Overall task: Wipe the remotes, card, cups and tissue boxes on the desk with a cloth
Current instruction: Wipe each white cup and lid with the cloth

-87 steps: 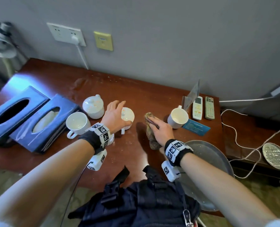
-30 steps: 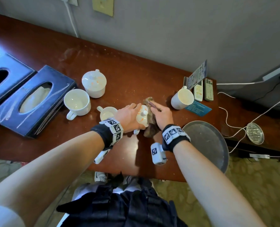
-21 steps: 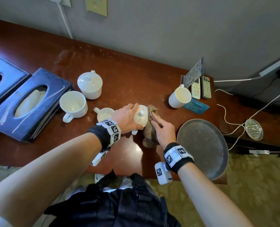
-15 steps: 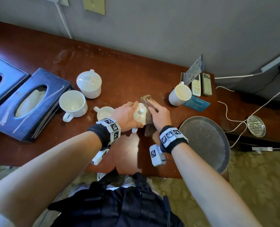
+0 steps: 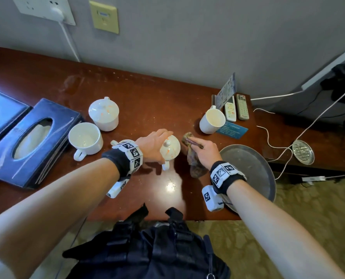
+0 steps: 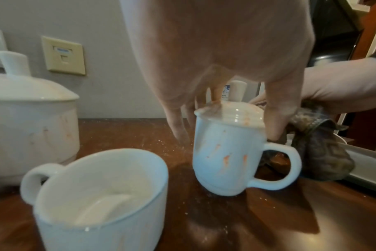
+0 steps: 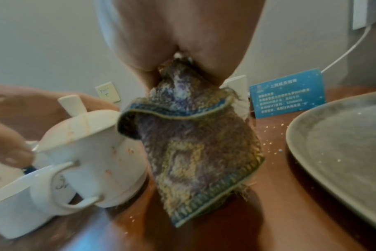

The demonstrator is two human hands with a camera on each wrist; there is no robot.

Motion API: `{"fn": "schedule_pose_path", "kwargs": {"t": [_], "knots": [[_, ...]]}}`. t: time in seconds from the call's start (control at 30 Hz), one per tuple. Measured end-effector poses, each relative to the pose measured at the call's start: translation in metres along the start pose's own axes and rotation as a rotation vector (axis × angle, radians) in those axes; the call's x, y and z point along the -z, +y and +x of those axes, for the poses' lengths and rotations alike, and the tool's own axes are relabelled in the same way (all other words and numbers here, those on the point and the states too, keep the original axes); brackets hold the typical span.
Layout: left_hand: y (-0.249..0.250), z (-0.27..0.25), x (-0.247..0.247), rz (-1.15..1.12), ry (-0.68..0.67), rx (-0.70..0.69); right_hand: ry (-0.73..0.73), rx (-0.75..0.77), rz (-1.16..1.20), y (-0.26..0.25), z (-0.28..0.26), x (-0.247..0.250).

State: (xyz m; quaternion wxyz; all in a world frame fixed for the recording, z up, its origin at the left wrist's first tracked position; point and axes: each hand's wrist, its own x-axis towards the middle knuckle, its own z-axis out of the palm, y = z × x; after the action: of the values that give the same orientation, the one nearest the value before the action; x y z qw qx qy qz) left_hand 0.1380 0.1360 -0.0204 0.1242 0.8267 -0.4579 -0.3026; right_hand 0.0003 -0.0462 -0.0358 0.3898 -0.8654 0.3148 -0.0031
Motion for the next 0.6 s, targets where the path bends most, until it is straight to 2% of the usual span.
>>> {"fn": "schedule_pose_path", "kwargs": {"t": [0.13,0.33,0.6], "knots": [[-0.002,0.000,0.004,0.043,0.048,0.017,0.039,-0.017,0.139,-0.014,-0.003,-0.012],[-0.001,-0.006,-0.010,-0.045,0.161,0.092,0.050,-0.016,0.390,-0.044,-0.011,-0.041],[0.000,-0.008,-0.010,-0.086,0.184,0.096,0.112,0.005,0.445,-0.036,-0.050,-0.066]]}}
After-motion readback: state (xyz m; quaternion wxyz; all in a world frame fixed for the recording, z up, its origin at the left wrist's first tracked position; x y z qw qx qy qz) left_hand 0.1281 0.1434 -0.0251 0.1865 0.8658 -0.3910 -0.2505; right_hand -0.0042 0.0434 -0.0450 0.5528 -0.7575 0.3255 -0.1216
